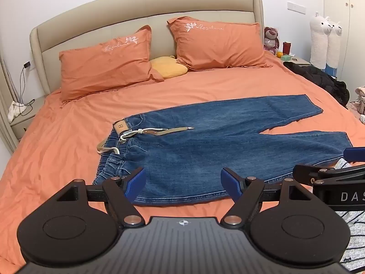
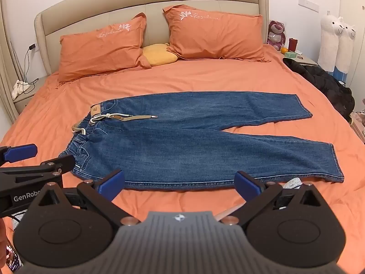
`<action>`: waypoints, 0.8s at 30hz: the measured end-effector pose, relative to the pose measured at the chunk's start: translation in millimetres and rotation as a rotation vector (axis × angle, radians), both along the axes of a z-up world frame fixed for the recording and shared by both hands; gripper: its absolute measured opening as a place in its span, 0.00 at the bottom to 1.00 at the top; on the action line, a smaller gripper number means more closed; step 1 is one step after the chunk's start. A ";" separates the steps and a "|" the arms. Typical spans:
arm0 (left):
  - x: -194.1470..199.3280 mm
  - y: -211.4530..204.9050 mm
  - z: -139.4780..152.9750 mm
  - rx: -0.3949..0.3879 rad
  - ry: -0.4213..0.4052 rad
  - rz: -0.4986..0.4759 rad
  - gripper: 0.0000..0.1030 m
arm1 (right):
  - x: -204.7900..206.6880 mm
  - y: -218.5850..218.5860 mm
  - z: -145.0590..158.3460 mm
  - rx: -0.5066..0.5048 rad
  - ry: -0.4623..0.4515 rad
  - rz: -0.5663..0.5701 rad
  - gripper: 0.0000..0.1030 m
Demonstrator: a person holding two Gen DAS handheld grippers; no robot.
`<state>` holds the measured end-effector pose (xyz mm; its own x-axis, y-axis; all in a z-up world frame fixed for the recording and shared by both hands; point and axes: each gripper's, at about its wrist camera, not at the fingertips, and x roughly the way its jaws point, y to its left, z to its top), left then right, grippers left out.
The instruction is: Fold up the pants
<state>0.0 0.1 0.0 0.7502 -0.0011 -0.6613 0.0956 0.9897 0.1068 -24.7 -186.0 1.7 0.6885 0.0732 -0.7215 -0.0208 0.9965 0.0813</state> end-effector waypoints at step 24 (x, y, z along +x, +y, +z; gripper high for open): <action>-0.1 0.4 0.4 -0.007 0.008 0.001 0.85 | 3.8 0.4 0.0 0.008 0.014 -0.002 0.95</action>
